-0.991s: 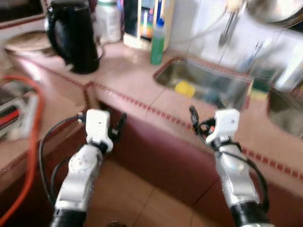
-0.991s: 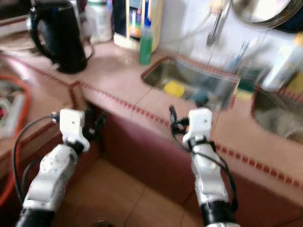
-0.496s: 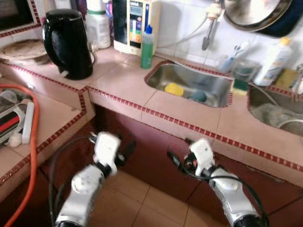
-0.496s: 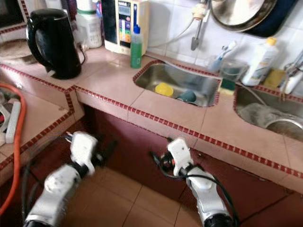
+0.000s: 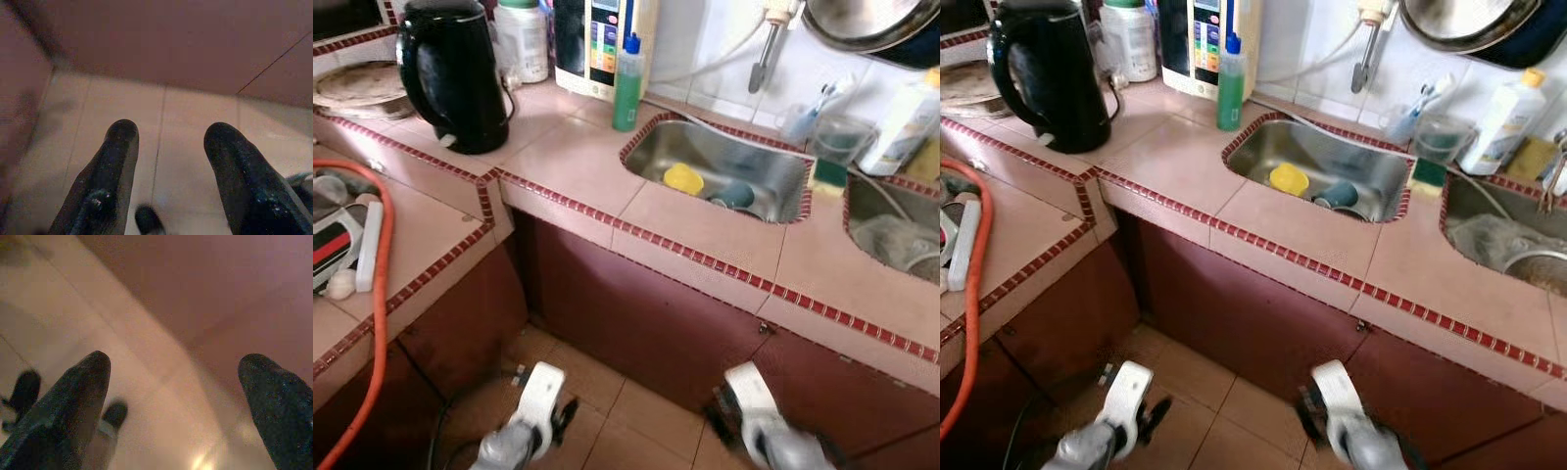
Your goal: Kitchen organization
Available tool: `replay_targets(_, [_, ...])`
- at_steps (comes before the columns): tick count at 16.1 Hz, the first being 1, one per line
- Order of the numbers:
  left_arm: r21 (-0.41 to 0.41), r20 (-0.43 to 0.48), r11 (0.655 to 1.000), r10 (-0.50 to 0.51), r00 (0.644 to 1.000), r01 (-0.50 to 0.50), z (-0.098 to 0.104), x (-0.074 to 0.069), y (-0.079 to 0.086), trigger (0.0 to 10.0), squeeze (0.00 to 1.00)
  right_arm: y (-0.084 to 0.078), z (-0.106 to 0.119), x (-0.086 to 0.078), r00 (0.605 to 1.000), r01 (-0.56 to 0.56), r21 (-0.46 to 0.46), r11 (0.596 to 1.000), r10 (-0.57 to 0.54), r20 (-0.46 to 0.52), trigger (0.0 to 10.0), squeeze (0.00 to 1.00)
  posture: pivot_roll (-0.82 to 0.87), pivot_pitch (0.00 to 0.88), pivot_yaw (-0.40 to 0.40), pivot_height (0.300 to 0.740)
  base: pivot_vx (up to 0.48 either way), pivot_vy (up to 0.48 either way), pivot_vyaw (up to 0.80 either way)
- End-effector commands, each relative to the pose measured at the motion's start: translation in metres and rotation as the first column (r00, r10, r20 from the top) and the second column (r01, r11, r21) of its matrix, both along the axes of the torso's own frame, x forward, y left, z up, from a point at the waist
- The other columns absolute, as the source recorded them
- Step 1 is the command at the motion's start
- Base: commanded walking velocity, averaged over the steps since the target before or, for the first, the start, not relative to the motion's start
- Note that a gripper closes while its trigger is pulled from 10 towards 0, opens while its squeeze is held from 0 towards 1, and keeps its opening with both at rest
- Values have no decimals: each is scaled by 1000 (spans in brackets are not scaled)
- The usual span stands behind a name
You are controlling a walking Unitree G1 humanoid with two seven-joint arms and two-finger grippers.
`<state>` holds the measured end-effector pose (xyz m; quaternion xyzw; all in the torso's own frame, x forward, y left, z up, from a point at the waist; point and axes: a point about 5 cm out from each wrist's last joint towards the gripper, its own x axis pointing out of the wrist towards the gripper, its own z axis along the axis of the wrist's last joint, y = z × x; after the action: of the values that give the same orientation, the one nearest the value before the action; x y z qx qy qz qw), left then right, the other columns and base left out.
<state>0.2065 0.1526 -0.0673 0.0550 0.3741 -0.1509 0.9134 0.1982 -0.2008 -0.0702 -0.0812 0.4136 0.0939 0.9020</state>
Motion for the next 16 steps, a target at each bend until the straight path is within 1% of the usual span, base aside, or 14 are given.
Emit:
replay_targets(1, [19, -76, 999, 31, 997, -29, -11, -16, 3, 10000, 0, -12, -7, -14, 994, 87, -18, 996, -88, -62, 10000, 0, 42, 0, -102, 732, 0, 0, 0])
replay_targets(2, [68, -157, 994, 92, 983, -82, -22, -37, 13, 10000, 0, -20, -16, -35, 977, 168, -37, 985, -171, -127, 10000, 0, 45, 0, -101, 732, 0, 0, 0])
replay_targets(3, [84, -195, 989, 140, 971, -126, -27, -48, 18, 10000, 0, -21, -20, -45, 969, 189, -44, 981, -194, -151, 10000, 0, 41, 0, -95, 732, 0, 0, 0])
replay_targets(5, [86, -213, 985, 165, 963, -150, -31, -60, 21, 10000, 0, -19, -23, -53, 962, 219, -40, 975, -223, -158, 10000, 0, 27, 0, -78, 732, 0, 0, 0])
replay_targets(7, [78, -219, 983, 179, 959, -166, -33, -65, 22, 10000, 0, -19, -24, -56, 955, 247, -36, 968, -250, -159, 10000, 0, 27, 0, -76, 732, 0, 0, 0])
replay_targets(8, [95, -227, 984, 167, 959, -149, -33, -66, 24, 10000, 0, -19, -25, -58, 951, 259, -32, 965, -261, -164, 10000, 0, 31, 0, -77, 732, 0, 0, 0])
replay_targets(10, [107, -223, 987, 141, 965, -120, -33, -65, 24, 10000, 0, -19, -26, -61, 952, 249, -40, 968, -252, -172, 10000, 0, 35, 0, -80, 732, 0, 0, 0])
replay_targets(13, [101, -207, 988, 135, 969, -116, -31, -60, 24, 10000, 0, -18, -26, -60, 955, 236, -43, 971, -240, -173, 10000, 0, 40, 0, -86, 732, 0, 0, 0])
replay_targets(16, [89, -207, 989, 133, 969, -117, -31, -58, 19, 10000, 0, -18, -25, -57, 958, 230, -44, 972, -234, -166, 10000, 0, 42, 0, -90, 732, 0, -437, 0])
